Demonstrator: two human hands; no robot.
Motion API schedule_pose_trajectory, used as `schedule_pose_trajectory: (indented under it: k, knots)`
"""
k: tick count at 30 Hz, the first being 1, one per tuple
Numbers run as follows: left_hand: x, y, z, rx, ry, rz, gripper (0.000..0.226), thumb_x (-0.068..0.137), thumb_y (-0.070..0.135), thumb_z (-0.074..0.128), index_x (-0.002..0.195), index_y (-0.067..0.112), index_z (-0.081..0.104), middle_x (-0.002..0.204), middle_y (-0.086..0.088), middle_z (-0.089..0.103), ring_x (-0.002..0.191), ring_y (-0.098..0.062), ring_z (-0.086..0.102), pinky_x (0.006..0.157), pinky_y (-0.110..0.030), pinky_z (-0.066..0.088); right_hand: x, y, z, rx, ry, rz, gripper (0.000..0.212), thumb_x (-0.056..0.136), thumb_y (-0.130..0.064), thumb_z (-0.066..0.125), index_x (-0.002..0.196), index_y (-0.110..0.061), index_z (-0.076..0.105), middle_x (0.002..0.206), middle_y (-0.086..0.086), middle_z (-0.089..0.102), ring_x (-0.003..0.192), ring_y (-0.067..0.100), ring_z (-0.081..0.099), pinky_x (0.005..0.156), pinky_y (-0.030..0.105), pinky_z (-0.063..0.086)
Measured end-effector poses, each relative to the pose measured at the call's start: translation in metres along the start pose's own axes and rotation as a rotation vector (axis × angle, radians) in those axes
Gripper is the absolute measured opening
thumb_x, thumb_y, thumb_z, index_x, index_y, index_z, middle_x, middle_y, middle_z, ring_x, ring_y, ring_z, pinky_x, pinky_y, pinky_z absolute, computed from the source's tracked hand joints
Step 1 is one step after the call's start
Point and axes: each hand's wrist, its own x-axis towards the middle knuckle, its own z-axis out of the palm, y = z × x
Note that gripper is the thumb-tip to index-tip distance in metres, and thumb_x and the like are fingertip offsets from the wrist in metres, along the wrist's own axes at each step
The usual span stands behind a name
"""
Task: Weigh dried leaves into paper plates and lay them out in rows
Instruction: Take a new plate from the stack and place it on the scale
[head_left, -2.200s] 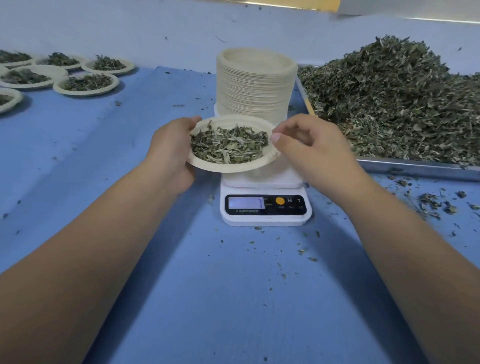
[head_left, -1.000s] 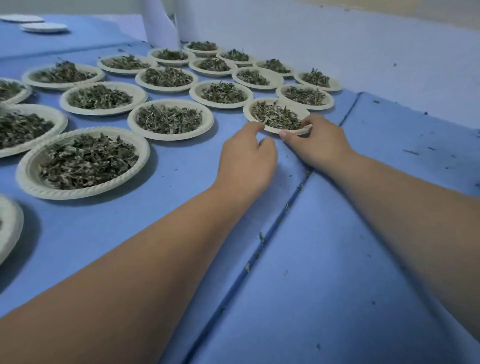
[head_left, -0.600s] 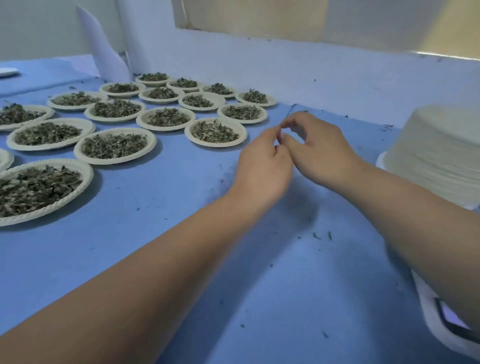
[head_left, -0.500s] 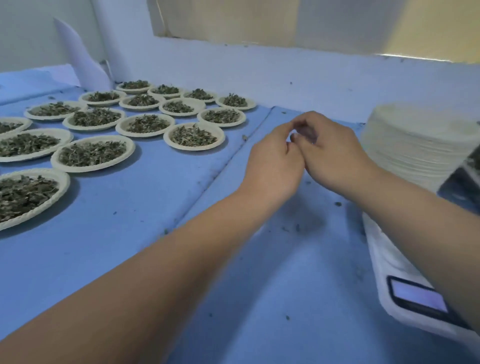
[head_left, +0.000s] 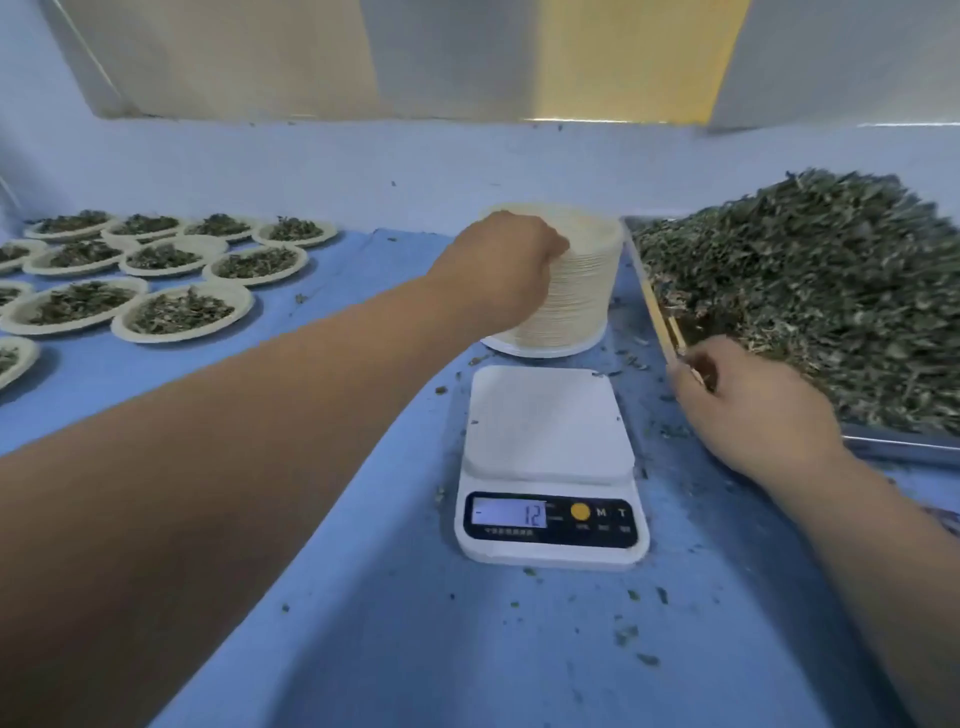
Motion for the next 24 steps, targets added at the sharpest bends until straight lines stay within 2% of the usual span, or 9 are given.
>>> schedule_pose_trajectory:
  k: [3,6,9,13,16,18,20,22,24]
  knots:
    - [0.012,0.006,-0.003,0.201,0.004,0.018,0.03,0.09,0.002,0.043,0.097,0.017,0.069,0.094,-0.009,0.066,0.094,-0.038,0.059,0.068,-0.035,0.041,0.001,-0.001,0.001,-0.023,-0.042,0.01,0.037,0.098,-0.065,0.034,0.109,-0.033,0.051,0.079,-0.005,0.062,0.064,0.02,0.053,0.055,0.031,0.037]
    - [0.018,0.01,-0.008,0.29,-0.023,0.066,0.024,0.09,0.0,0.045,0.079,0.015,0.06,0.077,-0.008,0.055,0.081,-0.037,0.056,0.059,-0.033,0.033,-0.003,-0.002,0.002,-0.09,-0.02,-0.064,0.036,0.1,-0.062,0.032,0.107,-0.029,0.046,0.071,-0.005,0.06,0.057,0.017,0.053,0.051,0.028,0.039]
    - [0.019,0.011,-0.01,0.338,-0.059,0.145,0.031,0.09,0.001,0.046,0.065,0.018,0.039,0.068,-0.005,0.041,0.075,-0.033,0.05,0.055,-0.033,0.027,-0.005,-0.001,0.005,-0.119,0.015,-0.09,0.036,0.1,-0.06,0.034,0.106,-0.026,0.046,0.065,-0.004,0.056,0.052,0.017,0.051,0.051,0.029,0.043]
    - [0.021,0.007,-0.011,0.42,-0.066,0.206,0.021,0.094,0.001,0.044,0.076,0.01,0.048,0.068,-0.006,0.041,0.075,-0.034,0.053,0.059,-0.035,0.034,-0.004,0.0,0.008,-0.146,0.04,-0.114,0.038,0.1,-0.058,0.035,0.108,-0.023,0.047,0.062,-0.003,0.057,0.051,0.02,0.052,0.054,0.03,0.049]
    - [0.022,0.009,-0.012,0.497,-0.077,0.234,0.014,0.094,0.002,0.044,0.091,0.006,0.057,0.068,-0.006,0.039,0.064,-0.029,0.047,0.054,-0.034,0.031,-0.005,0.0,0.01,-0.148,0.063,-0.123,0.038,0.1,-0.058,0.035,0.108,-0.023,0.048,0.061,-0.003,0.056,0.05,0.018,0.051,0.053,0.029,0.048]
    - [0.021,0.011,-0.013,0.546,-0.088,0.232,0.022,0.093,0.002,0.045,0.11,0.01,0.057,0.07,-0.005,0.038,0.057,-0.023,0.037,0.049,-0.032,0.024,-0.005,0.001,0.01,-0.148,0.074,-0.129,0.039,0.1,-0.058,0.035,0.11,-0.023,0.048,0.061,-0.003,0.056,0.05,0.018,0.05,0.052,0.028,0.046]
    - [0.021,0.014,-0.014,0.586,-0.115,0.258,0.041,0.091,-0.001,0.046,0.129,0.013,0.049,0.072,-0.004,0.038,0.057,-0.021,0.032,0.047,-0.032,0.02,-0.006,0.002,0.011,-0.151,0.075,-0.138,0.04,0.099,-0.059,0.034,0.113,-0.023,0.048,0.063,-0.004,0.057,0.052,0.018,0.051,0.053,0.029,0.045]
    - [0.021,0.017,-0.014,0.597,-0.116,0.285,0.051,0.088,-0.004,0.046,0.137,0.012,0.042,0.072,-0.005,0.038,0.057,-0.021,0.032,0.047,-0.032,0.02,-0.006,0.002,0.011,-0.155,0.079,-0.148,0.042,0.099,-0.059,0.034,0.114,-0.023,0.048,0.065,-0.004,0.058,0.053,0.018,0.051,0.051,0.028,0.043]
    - [0.02,0.018,-0.015,0.604,-0.083,0.275,0.051,0.086,-0.005,0.048,0.134,0.01,0.04,0.071,-0.005,0.038,0.056,-0.021,0.032,0.047,-0.032,0.019,-0.005,0.003,0.011,-0.163,0.087,-0.153,0.042,0.099,-0.058,0.034,0.114,-0.022,0.049,0.065,-0.004,0.057,0.052,0.017,0.05,0.049,0.027,0.038]
